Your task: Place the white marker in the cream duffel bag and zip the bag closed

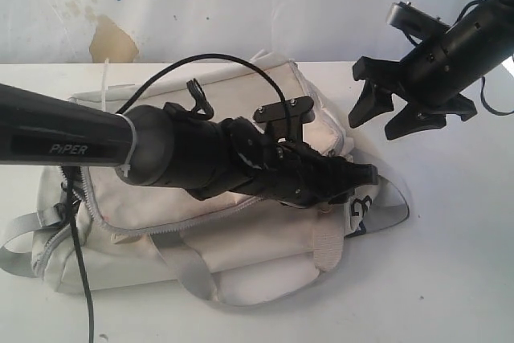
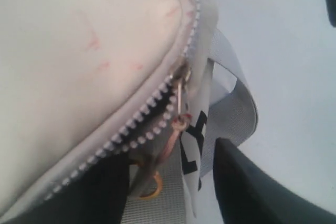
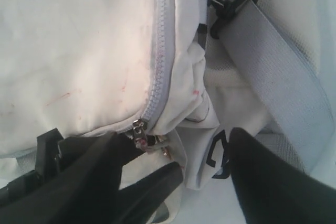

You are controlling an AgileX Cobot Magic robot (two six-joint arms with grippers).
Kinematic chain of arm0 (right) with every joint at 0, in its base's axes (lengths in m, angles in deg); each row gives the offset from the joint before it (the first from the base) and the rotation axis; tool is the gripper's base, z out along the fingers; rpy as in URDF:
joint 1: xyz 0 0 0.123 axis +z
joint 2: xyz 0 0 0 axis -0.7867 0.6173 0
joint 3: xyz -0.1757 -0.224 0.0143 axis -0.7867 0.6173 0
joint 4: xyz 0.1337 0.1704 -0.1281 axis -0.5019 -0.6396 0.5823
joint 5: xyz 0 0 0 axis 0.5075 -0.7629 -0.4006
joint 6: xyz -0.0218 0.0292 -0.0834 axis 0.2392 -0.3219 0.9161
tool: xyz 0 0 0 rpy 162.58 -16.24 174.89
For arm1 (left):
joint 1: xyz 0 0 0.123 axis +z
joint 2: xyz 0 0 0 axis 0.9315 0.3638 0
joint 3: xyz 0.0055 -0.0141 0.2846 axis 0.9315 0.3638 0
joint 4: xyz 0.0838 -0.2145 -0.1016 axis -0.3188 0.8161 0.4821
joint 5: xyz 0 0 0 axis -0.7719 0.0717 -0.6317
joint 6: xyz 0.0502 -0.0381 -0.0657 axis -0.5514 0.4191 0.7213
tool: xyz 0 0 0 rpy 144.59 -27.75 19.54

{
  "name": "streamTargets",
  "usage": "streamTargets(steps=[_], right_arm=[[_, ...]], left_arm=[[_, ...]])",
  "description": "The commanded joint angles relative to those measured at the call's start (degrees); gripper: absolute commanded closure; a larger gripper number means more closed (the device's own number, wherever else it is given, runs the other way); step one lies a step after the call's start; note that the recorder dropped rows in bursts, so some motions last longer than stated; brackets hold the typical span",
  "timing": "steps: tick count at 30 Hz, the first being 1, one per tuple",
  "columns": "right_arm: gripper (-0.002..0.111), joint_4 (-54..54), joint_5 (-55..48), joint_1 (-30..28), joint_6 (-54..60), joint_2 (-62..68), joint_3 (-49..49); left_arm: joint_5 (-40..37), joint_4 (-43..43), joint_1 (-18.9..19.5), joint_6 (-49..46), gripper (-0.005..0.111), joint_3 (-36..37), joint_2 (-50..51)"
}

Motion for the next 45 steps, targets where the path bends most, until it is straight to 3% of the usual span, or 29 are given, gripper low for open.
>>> streamTargets(steps=[1, 18, 29, 34, 37, 45], right_arm=[[0.053, 0.02, -0.23, -0.53, 0.01, -0.59, -0.15], [0.053, -0.08, 0.42, -0.53, 0.01, -0.59, -0.15], [0.053, 0.03, 0.41, -0.53, 0.6, -0.59, -0.15], [0.054, 0.26, 0.31, -0.53, 0.99, -0.59, -0.15], [0.06, 0.64, 0.19, -0.53, 0.99, -0.59, -0.15], [0.064, 0.94, -0.14, -0.53, 0.77, 0.95, -0.15]], left_arm=[[-0.62, -0.45, 1.94, -0.09, 0.055, -0.39, -0.18], [-3.29, 1.5, 2.14, -0.2, 0.066, -0.39, 2.73], [-5.17, 1.54, 2.14, -0.51, 0.106, -3.99, 2.6], [-6.37, -0.67, 2.24, -0.69, 0.107, -3.99, 2.45], [-9.05, -3.56, 2.24, -0.69, 0.107, -3.99, 2.32], [-17.81, -16.92, 2.24, 2.77, 0.107, -3.99, -1.08]])
